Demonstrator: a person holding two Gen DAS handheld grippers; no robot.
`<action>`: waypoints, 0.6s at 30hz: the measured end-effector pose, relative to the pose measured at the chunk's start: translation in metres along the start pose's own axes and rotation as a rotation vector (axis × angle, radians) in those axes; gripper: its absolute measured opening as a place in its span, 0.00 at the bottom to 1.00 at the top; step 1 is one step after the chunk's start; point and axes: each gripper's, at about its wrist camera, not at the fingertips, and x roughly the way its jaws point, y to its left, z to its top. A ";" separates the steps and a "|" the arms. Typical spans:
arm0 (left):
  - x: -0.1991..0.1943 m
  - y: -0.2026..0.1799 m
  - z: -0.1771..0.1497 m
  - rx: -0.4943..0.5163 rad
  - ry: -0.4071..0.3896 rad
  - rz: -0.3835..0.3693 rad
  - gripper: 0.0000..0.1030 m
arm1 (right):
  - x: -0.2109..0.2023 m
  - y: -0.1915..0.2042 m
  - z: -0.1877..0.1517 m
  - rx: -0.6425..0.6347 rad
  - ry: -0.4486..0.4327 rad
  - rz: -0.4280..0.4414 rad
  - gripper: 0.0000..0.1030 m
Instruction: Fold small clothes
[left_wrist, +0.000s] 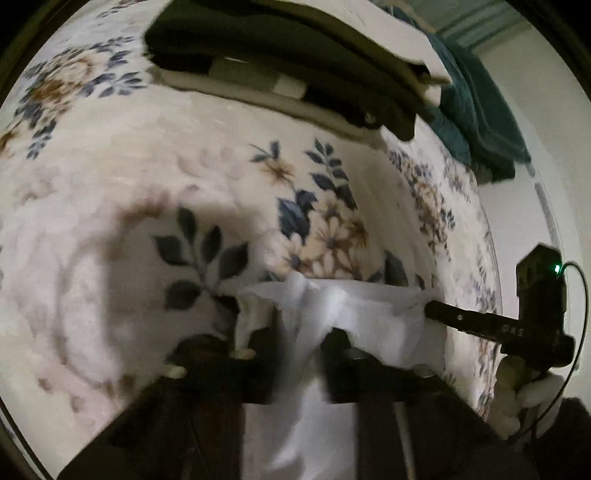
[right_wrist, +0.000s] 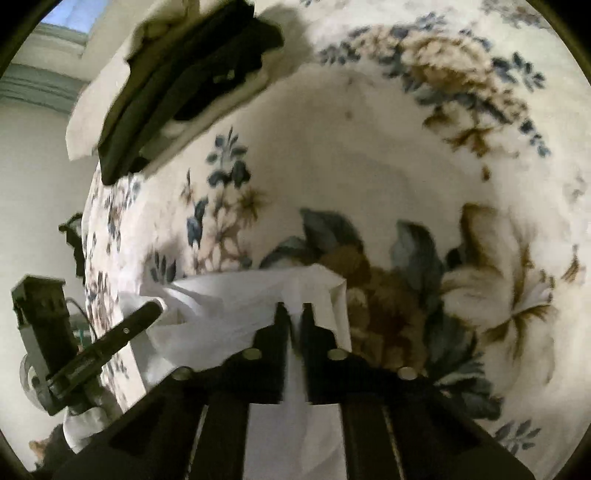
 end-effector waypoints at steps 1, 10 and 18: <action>-0.005 0.009 -0.001 -0.037 -0.025 -0.009 0.08 | -0.004 -0.002 0.000 0.012 -0.016 -0.002 0.04; 0.011 0.047 0.010 -0.273 0.007 -0.082 0.24 | 0.007 -0.019 0.016 0.133 0.001 -0.024 0.10; -0.028 0.056 -0.035 -0.291 0.016 -0.155 0.54 | -0.003 -0.051 -0.010 0.286 0.132 0.149 0.51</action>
